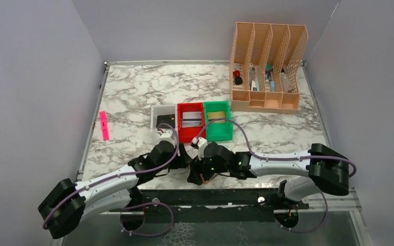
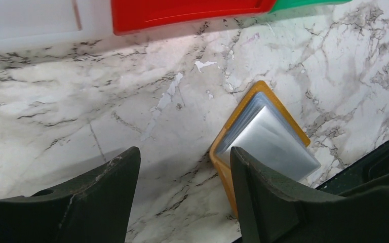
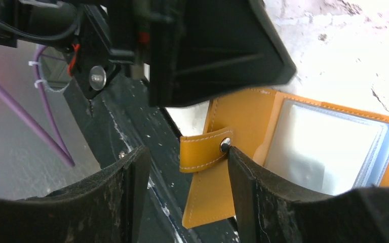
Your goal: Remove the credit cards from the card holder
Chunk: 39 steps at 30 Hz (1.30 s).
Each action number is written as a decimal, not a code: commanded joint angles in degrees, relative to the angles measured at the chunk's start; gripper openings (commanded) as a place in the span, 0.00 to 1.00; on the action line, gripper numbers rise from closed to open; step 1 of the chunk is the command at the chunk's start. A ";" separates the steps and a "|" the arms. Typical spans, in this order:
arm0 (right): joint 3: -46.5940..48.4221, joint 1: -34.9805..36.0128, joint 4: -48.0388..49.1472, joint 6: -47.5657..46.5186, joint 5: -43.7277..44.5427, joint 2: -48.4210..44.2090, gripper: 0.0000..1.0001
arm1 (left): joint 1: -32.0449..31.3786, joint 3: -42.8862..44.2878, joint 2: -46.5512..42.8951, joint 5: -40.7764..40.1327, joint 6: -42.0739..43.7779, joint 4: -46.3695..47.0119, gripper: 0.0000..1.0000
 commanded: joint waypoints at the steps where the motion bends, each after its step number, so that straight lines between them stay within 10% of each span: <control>1: -0.32 0.21 3.09 -1.12 -3.70 0.36 0.63 | -0.25 -0.30 3.69 5.51 0.52 7.27 0.68; 14: 0.34 0.22 -1.07 -2.51 -2.90 1.84 0.53 | -0.25 -2.69 2.20 9.36 1.48 7.28 0.31; 20: -1.60 0.34 -5.79 -9.32 -1.78 0.05 0.24 | -0.29 -0.60 -2.97 2.46 1.74 -1.32 0.36; 39: -2.28 4.23 -5.92 -44.09 -20.98 -2.75 0.21 | -0.25 2.27 -7.66 -5.85 1.34 -7.36 0.54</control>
